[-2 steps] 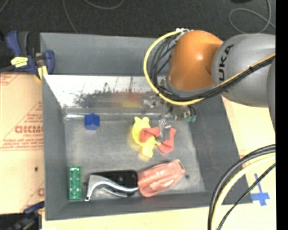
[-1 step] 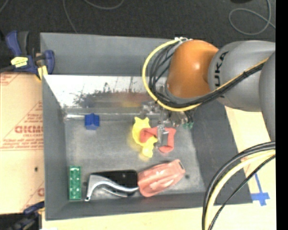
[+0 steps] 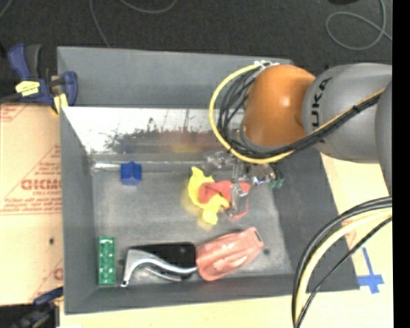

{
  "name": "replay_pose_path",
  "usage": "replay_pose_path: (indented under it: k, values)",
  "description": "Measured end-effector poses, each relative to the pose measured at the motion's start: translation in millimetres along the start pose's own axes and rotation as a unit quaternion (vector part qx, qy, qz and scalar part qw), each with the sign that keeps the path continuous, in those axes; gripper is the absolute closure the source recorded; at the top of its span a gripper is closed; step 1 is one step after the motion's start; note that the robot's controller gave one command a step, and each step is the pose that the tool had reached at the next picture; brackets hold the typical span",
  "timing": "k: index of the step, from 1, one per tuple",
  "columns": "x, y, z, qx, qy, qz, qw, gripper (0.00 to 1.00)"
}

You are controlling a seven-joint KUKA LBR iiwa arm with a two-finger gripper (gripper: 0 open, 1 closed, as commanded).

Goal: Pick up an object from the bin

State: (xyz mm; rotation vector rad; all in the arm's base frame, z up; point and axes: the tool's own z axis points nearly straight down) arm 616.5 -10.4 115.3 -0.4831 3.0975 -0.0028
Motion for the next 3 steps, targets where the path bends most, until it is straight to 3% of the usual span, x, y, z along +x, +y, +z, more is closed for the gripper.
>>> replay_pose_path:
  k: [1,2,3]
  values:
    - [1.0,-13,43,0.001,-0.0045,-0.103,0.9946,1.00]
    - [0.9,-13,43,0.001,-0.0046,-0.103,0.9947,1.00]
    - [-1.6,-16,-100,0.002,-0.0074,-0.086,0.9963,1.00]
